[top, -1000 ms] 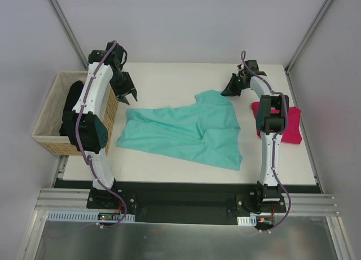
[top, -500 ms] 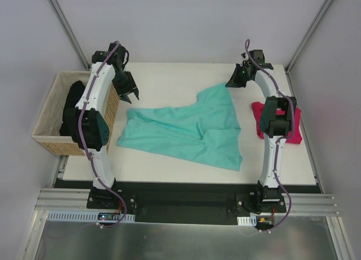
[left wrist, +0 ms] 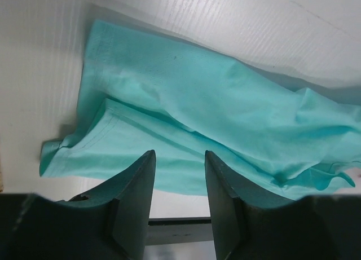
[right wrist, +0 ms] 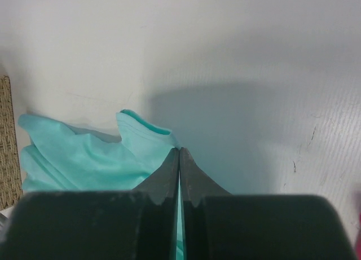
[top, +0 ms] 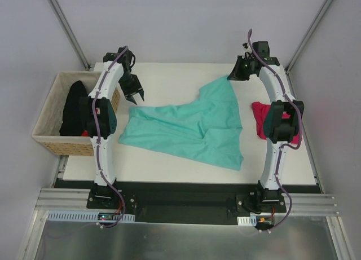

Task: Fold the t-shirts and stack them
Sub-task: Fold the other side of the tshirt into a rectangle

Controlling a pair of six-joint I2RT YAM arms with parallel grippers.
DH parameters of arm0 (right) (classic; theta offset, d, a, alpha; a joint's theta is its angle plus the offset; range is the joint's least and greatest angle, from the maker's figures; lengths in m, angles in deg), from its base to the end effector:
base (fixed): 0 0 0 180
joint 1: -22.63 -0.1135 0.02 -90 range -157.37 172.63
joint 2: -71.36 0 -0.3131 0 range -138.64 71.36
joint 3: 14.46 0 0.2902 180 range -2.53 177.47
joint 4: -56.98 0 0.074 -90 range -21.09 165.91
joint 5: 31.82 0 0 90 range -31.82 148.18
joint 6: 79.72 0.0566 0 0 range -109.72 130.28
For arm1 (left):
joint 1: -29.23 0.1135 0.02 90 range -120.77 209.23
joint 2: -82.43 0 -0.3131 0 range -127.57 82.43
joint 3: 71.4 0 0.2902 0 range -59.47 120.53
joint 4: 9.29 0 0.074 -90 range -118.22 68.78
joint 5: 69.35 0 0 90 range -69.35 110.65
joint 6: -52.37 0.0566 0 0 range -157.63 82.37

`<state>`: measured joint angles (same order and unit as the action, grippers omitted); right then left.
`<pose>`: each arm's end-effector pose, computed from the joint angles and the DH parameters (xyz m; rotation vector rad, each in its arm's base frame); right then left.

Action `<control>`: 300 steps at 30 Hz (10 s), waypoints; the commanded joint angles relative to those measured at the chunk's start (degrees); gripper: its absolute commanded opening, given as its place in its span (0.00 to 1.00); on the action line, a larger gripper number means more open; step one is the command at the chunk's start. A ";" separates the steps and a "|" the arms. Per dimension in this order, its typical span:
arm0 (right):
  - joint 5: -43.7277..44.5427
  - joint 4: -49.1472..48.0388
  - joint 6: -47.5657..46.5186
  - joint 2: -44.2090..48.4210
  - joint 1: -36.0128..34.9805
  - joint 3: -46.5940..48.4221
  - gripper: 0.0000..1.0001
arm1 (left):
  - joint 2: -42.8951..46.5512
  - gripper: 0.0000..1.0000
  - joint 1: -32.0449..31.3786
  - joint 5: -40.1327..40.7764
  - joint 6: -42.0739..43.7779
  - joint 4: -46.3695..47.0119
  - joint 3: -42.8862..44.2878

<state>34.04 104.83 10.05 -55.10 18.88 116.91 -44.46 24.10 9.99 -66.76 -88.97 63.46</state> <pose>0.5844 0.0615 0.3046 -0.2920 2.2760 0.5189 0.5329 -0.0584 0.2811 -0.5537 2.8119 -0.3914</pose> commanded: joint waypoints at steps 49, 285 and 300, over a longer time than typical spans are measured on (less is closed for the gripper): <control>0.23 7.67 -4.08 10.00 -2.76 0.80 0.01 | -9.87 0.41 6.62 -7.27 -3.48 11.23 -7.27; 2.52 -0.06 -0.74 37.50 -8.55 -33.38 0.01 | 9.73 0.00 5.30 2.22 3.19 0.25 -9.38; 9.10 -2.26 3.75 48.22 -14.79 -46.31 0.01 | 12.63 0.00 5.30 5.29 6.62 -2.30 -16.14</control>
<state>40.36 104.00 12.22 -11.58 5.13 70.94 -36.44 29.59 13.60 -61.99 -88.31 48.86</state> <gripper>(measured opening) 0.014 0.008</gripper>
